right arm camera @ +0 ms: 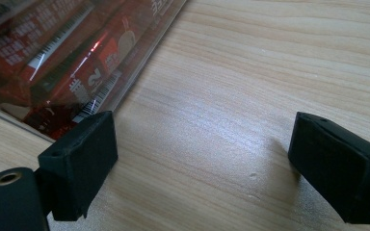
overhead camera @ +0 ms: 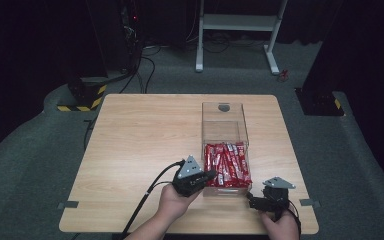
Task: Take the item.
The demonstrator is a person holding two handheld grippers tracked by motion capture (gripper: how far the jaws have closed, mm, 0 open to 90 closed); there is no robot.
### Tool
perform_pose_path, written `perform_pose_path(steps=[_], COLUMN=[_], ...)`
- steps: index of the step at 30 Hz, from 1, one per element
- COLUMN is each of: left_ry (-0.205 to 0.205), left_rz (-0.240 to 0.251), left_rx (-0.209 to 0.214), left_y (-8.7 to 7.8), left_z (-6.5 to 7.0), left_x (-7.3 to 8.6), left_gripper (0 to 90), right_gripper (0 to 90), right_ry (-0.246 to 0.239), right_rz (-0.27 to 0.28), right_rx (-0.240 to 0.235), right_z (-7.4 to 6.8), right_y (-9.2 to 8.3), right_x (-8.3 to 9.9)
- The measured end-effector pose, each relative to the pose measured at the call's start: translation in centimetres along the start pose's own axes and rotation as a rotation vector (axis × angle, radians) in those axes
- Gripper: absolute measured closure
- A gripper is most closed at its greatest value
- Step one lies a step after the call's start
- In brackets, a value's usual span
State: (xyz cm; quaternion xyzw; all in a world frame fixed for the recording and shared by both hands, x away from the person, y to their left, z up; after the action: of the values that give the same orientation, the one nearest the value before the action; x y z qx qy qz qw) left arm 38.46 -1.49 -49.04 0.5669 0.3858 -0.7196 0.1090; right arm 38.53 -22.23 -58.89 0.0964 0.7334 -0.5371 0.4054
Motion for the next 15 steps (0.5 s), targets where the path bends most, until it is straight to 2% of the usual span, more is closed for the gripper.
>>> perform_pose_path(steps=[5,15], left_ry=[-0.013,-0.005], left_rz=[0.031,0.066], left_rx=[0.007,0.03], left_y=[-0.5,-1.8], left_z=[-0.1,-0.3], left_x=[-0.5,-1.0], left_gripper=[89.9,89.9], right_gripper=[9.7,9.7], right_ry=[-0.001,-0.001], right_rz=[0.0,0.002], right_rx=[0.0,0.001], right_z=[0.0,0.0], right_y=[0.0,0.0], right_x=[0.0,0.0])
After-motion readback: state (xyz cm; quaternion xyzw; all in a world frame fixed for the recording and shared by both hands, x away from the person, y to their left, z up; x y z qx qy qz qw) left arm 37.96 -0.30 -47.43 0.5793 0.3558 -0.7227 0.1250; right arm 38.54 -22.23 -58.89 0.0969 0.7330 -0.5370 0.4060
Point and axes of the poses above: each handheld gripper's, and its own axes: y roughly forward along the jaws, x roughly out of its underside, z roughly to its right, the point moved 9 cm from there along y, roughly forward along the jaws, and after that the axes turned 8 degrees about -x, right-handed, at the moved point
